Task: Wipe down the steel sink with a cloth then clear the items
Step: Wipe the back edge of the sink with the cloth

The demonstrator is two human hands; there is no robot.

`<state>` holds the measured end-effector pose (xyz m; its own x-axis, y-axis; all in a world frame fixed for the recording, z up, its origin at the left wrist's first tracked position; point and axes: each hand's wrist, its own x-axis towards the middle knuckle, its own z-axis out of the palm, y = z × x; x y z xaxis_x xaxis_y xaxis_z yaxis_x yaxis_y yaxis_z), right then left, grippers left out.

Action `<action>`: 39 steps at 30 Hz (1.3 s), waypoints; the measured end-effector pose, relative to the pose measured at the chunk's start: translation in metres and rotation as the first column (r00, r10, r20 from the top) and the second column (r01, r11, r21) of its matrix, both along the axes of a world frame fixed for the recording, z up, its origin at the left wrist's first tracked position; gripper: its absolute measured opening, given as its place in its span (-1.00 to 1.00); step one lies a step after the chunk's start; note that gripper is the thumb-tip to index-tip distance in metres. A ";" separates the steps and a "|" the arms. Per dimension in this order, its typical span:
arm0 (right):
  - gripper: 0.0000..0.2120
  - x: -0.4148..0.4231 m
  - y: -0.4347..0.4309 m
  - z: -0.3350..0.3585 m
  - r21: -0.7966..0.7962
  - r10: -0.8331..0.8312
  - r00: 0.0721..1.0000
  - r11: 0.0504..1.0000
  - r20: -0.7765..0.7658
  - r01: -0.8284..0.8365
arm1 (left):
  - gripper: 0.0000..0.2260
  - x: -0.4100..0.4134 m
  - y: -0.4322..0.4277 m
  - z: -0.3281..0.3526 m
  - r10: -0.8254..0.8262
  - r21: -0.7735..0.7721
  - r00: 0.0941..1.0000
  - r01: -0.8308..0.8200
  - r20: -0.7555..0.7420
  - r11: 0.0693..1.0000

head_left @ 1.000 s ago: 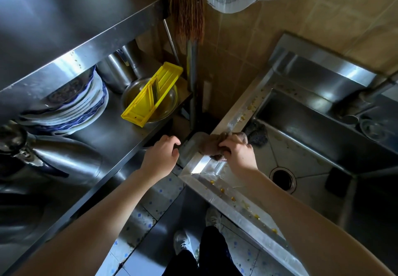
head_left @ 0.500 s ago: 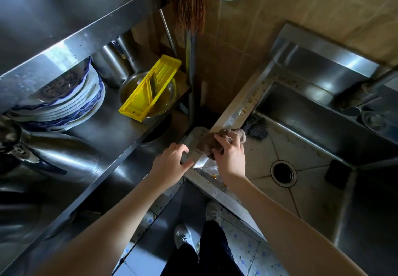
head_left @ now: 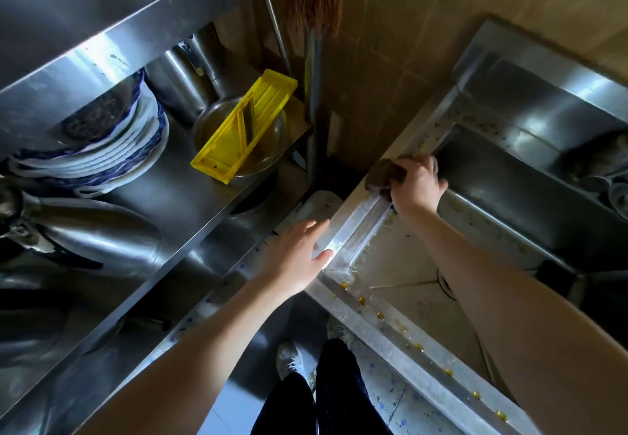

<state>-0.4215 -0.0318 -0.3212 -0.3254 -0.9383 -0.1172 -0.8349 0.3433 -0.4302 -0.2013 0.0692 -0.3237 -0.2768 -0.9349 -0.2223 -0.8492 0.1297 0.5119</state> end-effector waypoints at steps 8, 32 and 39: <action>-0.60 -0.014 -0.015 0.004 -0.010 0.038 0.999 0.999 0.011 -0.037 | -0.58 -0.015 -0.002 -0.003 -0.060 -0.071 0.996 0.064 0.065 0.995; -0.65 -0.033 -0.028 -0.007 -0.073 0.071 0.997 0.995 0.032 -0.068 | -0.36 -0.072 -0.049 -0.006 -0.013 -0.124 0.985 0.034 0.173 0.992; -0.66 -0.063 -0.070 -0.007 -0.080 0.023 0.999 0.997 0.037 -0.020 | -0.30 -0.099 -0.076 -0.010 -0.018 -0.141 0.981 0.046 0.192 0.989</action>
